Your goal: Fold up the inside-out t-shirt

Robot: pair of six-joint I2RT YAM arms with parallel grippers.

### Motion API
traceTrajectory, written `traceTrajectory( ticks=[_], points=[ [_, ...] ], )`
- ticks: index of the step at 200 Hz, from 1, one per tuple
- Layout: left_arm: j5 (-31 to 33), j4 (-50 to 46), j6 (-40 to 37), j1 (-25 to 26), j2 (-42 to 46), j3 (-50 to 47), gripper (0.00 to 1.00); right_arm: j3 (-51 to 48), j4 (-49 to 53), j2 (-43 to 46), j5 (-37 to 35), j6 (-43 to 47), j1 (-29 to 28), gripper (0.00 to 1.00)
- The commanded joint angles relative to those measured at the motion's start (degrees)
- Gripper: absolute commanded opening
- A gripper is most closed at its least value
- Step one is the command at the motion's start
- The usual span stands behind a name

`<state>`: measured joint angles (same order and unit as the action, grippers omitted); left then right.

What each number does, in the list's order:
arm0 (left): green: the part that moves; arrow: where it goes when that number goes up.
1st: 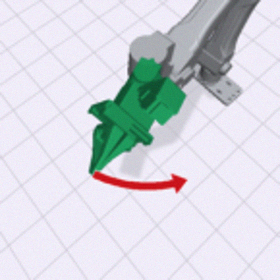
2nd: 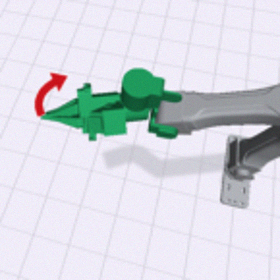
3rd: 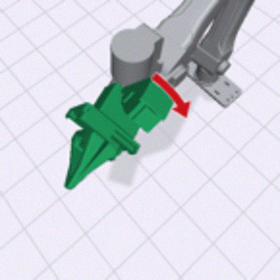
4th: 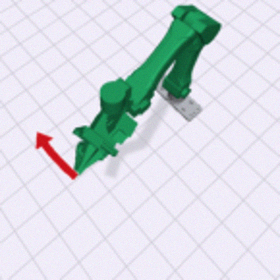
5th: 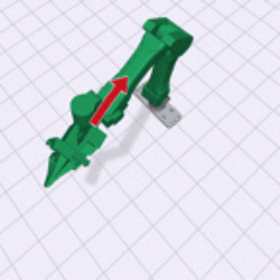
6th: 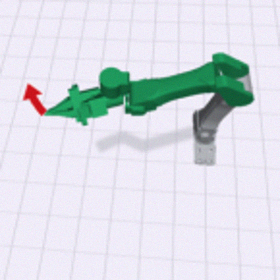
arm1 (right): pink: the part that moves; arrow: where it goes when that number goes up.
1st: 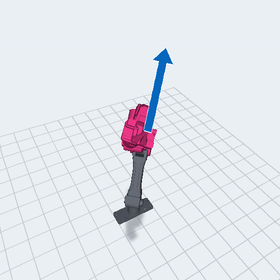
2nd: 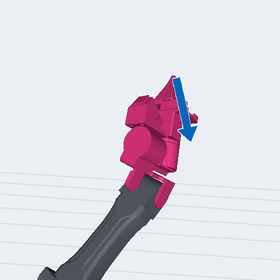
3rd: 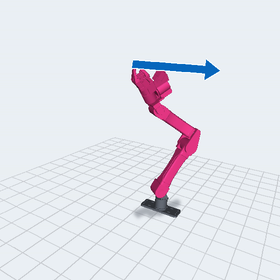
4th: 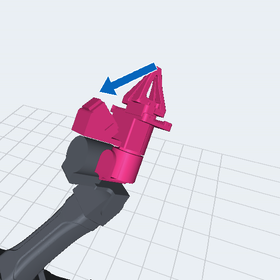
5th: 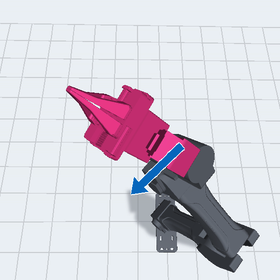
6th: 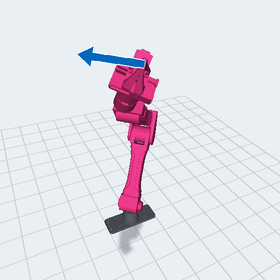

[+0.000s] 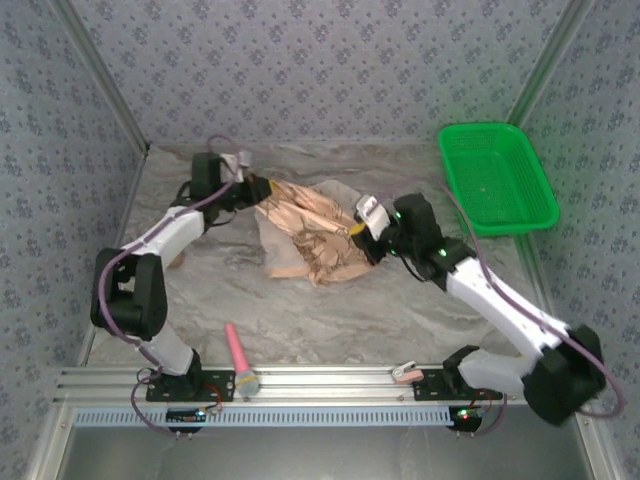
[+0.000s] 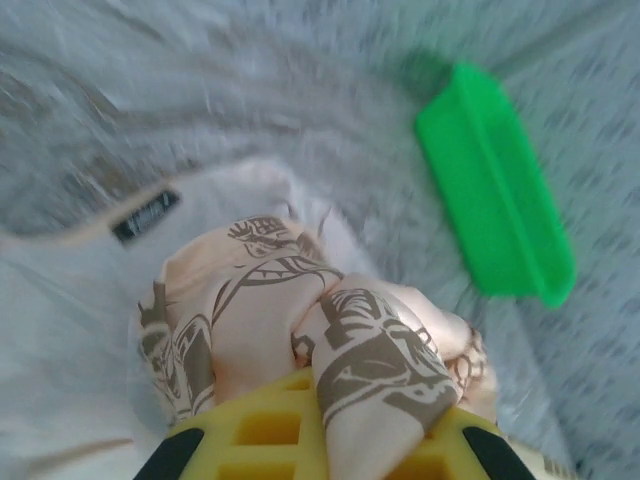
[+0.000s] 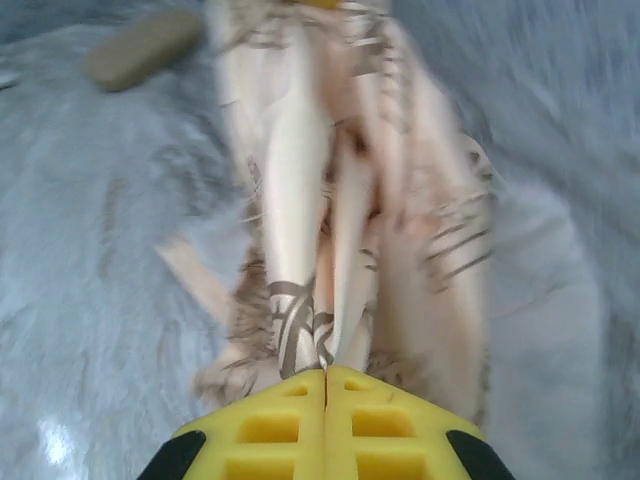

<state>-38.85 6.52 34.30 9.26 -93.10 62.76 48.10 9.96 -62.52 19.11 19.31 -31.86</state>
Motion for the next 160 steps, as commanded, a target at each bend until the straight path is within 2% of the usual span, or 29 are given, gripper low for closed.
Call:
traceTrajectory(
  ticks=[1,8,25,43,60,65,71,79,91,108,121,128,140,160],
  points=[
    [-5.9,10.3,13.6,-4.6,-1.5,-5.1,0.07,-5.0,-1.2,4.1,3.2,21.7,0.8,0.0],
    [-4.5,8.9,11.8,-5.1,-2.2,-5.9,0.07,-5.3,0.9,4.4,0.0,24.1,0.7,0.0],
    [2.3,-3.1,2.2,-4.0,-4.0,-5.6,0.15,-5.7,5.1,0.8,-8.5,26.6,-1.5,0.0],
    [3.1,-6.6,-2.6,-2.7,-6.5,-7.0,0.23,-2.4,13.4,-8.3,-12.1,31.0,-6.9,0.0],
    [4.3,-8.7,-5.5,-2.1,-6.4,-8.7,0.39,0.6,21.3,-16.9,-11.9,36.2,-13.0,0.0],
    [5.3,-10.0,-6.4,-1.9,-5.8,-9.0,0.42,1.3,22.0,-18.5,-11.3,36.2,-13.9,0.0],
    [6.9,-11.8,-7.7,-1.7,-4.8,-9.3,0.44,2.0,22.8,-19.5,-9.4,36.6,-14.2,0.04],
    [9.2,-14.7,-9.6,-1.5,-3.0,-9.2,0.48,2.3,23.0,-19.5,-5.5,37.2,-14.0,0.14],
    [12.8,-19.9,-12.6,-0.9,-0.2,-8.4,0.51,2.4,20.9,-17.6,-0.1,37.0,-13.2,0.29],
    [18.5,-28.2,-15.6,1.0,3.7,-6.3,0.55,3.2,14.9,-14.3,5.6,32.1,-10.8,0.33],
    [24.6,-32.6,-17.0,3.1,6.9,-5.2,0.58,2.3,6.7,-12.1,8.6,25.8,-9.0,0.45],
    [28.9,-34.6,-17.0,4.2,8.2,-4.7,0.6,1.4,0.7,-11.7,8.8,21.9,-8.8,0.53],
    [33.9,-38.1,-15.3,5.5,8.9,-3.5,0.59,0.5,-6.4,-12.9,6.7,17.3,-8.7,0.54],
    [33.7,-36.3,-15.1,10.1,9.2,-3.2,0.59,2.4,-11.1,-18.6,0.0,11.3,-8.8,0.54]
  ],
)
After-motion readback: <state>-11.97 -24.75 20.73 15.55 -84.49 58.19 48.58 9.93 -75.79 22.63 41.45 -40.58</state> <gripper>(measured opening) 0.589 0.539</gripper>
